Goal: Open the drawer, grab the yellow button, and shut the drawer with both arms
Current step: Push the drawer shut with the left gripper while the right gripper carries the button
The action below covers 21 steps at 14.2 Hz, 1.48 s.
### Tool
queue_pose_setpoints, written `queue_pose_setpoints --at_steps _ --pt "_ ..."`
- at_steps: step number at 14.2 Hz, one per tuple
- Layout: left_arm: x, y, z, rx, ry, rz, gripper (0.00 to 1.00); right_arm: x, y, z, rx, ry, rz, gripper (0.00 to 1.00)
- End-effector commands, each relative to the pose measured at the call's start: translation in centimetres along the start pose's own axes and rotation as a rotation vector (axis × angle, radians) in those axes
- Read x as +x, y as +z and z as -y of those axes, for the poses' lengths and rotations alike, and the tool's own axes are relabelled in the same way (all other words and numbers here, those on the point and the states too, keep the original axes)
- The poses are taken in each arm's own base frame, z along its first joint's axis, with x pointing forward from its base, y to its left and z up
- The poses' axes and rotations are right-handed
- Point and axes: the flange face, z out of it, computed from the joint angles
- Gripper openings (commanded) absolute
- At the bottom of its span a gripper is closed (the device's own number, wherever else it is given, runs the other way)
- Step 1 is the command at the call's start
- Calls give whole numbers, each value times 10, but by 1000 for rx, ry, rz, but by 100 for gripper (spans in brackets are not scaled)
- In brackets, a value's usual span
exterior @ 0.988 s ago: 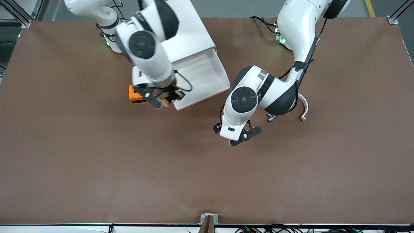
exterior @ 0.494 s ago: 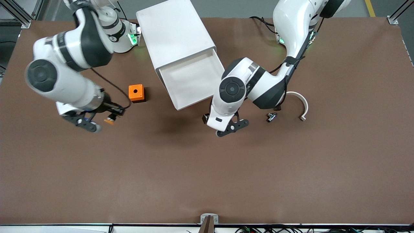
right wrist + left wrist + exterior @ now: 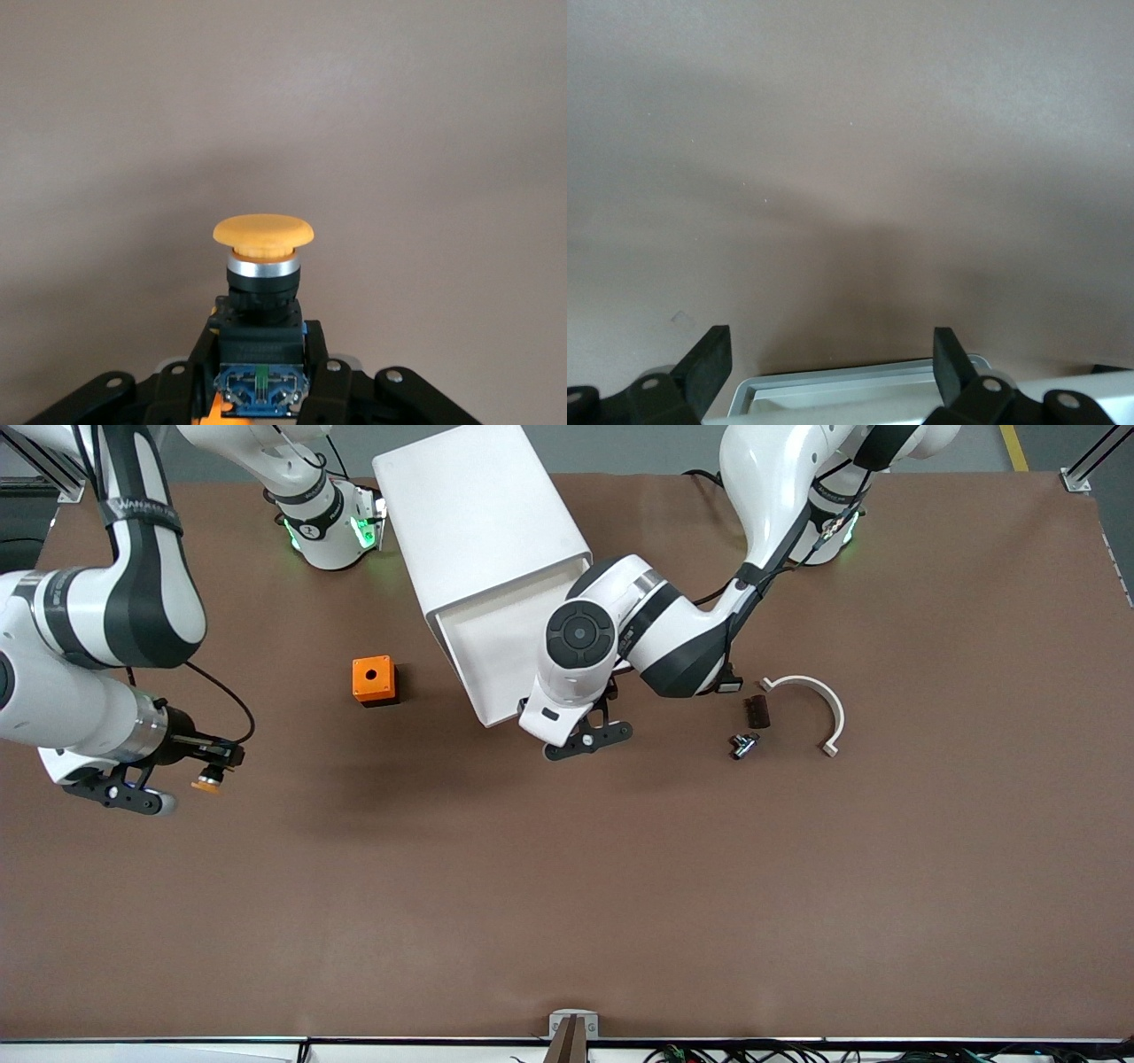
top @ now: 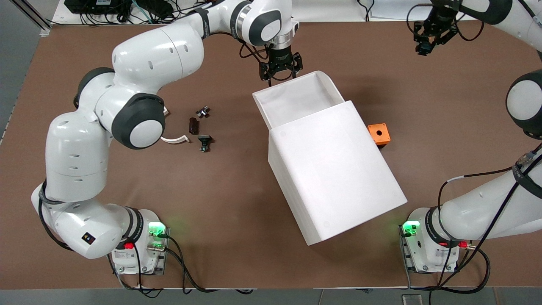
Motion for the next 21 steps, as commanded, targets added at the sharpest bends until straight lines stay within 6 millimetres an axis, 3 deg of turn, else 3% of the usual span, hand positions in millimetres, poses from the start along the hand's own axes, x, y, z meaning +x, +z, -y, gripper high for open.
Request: queue_pose_setpoints --at_steps 1,4,7,11,13,21 --pt "-13 1 -2 8 21 -1 100 1 38 -47 9 -72 -48 0" --pt "-36 7 -13 -20 25 70 100 7 65 -88 10 -109 -97 0" --pt "-59 11 -23 -62 16 171 100 13 109 -117 3 -134 -133 0" --pt "-93 33 -32 -21 57 191 100 26 167 -147 -17 -178 -180 0" --pt "-110 43 -35 -2 76 197 100 29 190 -153 -17 -167 -172 1" --pt "-152 58 -45 30 134 205 100 29 219 -136 -7 -194 -132 4"
